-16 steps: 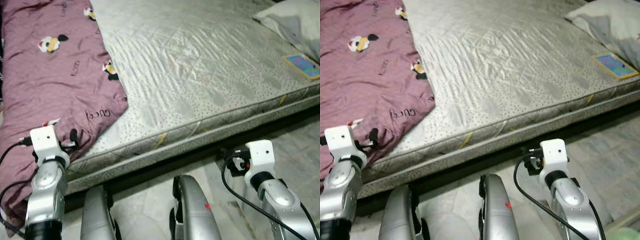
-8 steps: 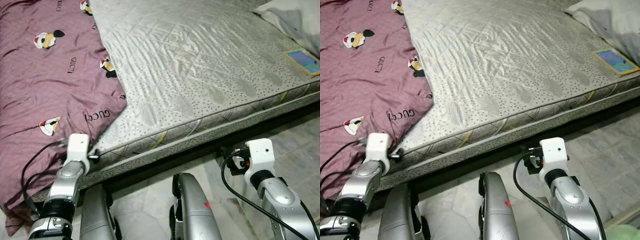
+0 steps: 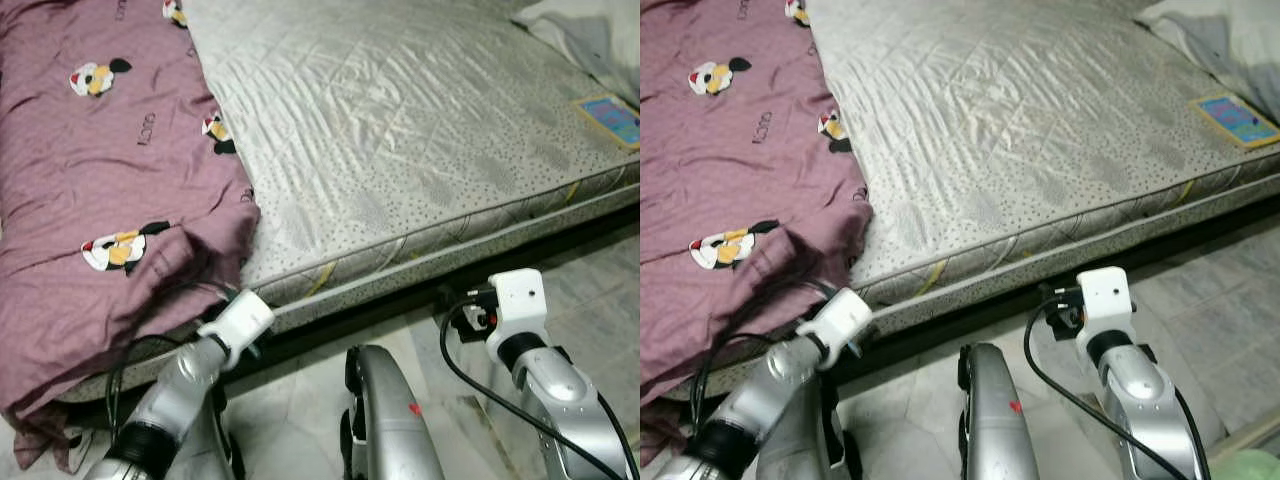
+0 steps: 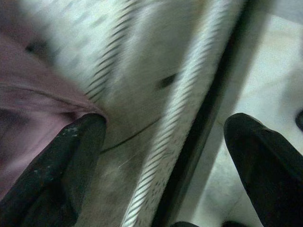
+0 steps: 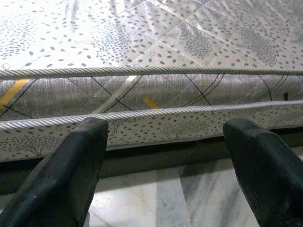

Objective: Clean up the room

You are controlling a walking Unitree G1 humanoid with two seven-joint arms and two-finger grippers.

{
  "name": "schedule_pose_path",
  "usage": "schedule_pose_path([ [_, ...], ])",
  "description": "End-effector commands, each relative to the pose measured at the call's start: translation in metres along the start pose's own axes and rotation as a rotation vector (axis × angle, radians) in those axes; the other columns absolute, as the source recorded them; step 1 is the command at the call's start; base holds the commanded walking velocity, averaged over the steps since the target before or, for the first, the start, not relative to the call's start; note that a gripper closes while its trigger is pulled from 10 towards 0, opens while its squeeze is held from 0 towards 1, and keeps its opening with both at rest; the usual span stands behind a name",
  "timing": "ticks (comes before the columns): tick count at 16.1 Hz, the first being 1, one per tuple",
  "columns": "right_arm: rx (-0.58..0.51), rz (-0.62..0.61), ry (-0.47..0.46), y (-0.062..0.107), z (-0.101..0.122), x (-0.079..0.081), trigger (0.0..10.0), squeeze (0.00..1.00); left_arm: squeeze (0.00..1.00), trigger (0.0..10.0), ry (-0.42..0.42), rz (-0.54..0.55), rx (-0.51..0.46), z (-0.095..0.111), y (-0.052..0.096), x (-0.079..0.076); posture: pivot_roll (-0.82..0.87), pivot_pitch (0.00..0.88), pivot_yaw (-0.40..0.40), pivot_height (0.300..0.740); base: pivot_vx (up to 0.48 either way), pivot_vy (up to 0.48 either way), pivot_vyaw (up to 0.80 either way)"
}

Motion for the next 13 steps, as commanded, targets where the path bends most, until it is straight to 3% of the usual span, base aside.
schedule_pose_path([
  [1,0.009,-0.007,-0.001,-0.001,-0.004,-0.001,10.0,0.00,0.00,10.0,-0.080,-0.048,-0.032,0.006,0.003,-0.013,-0.18,0.188,-0.040,0.556,0.000,0.000,0.00],
  [3,0.007,-0.008,-0.003,-0.002,-0.004,-0.001,10.0,0.00,0.00,10.0,-0.179,-0.054,-0.102,0.020,0.006,-0.017,-0.18,0.185,-0.039,0.556,0.000,0.000,0.00],
  [5,0.004,-0.008,-0.004,-0.004,-0.004,-0.001,10.0,0.00,0.00,10.0,-0.199,-0.001,-0.197,0.042,0.008,-0.011,-0.18,0.181,-0.041,0.556,0.000,0.000,0.00],
  [7,-0.002,-0.004,-0.008,-0.008,-0.003,0.002,10.0,0.00,0.00,10.0,-0.149,0.256,-0.362,0.086,0.017,0.032,-0.16,0.172,-0.041,0.556,0.000,0.000,0.00],
  [10,-0.013,-0.001,-0.014,-0.012,-0.002,0.004,10.0,0.00,0.00,10.0,-0.080,0.476,-0.484,0.118,0.037,0.075,-0.15,0.162,-0.039,0.556,0.000,0.000,0.00],
  [12,-0.020,0.001,-0.018,-0.014,-0.002,0.006,10.0,0.00,0.00,10.0,-0.061,0.484,-0.522,0.128,0.040,0.081,-0.14,0.156,-0.037,0.556,0.000,0.000,0.00],
  [13,-0.023,0.002,-0.020,-0.015,-0.002,0.007,10.0,0.00,0.00,10.0,-0.027,0.538,-0.538,0.131,0.045,0.092,-0.14,0.155,-0.034,0.556,0.000,0.000,0.00],
])
Point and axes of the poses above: a point about 5 cm out from each wrist's last joint towards the gripper, its own y axis pointing back from the gripper into the wrist, its own z axis along the axis of the wrist's last joint, x = y × z, the point moved 5 cm from there along -y, pointing out of the wrist towards the gripper, and after that the axes turned 15 degrees about -y, right-handed, at the moved point
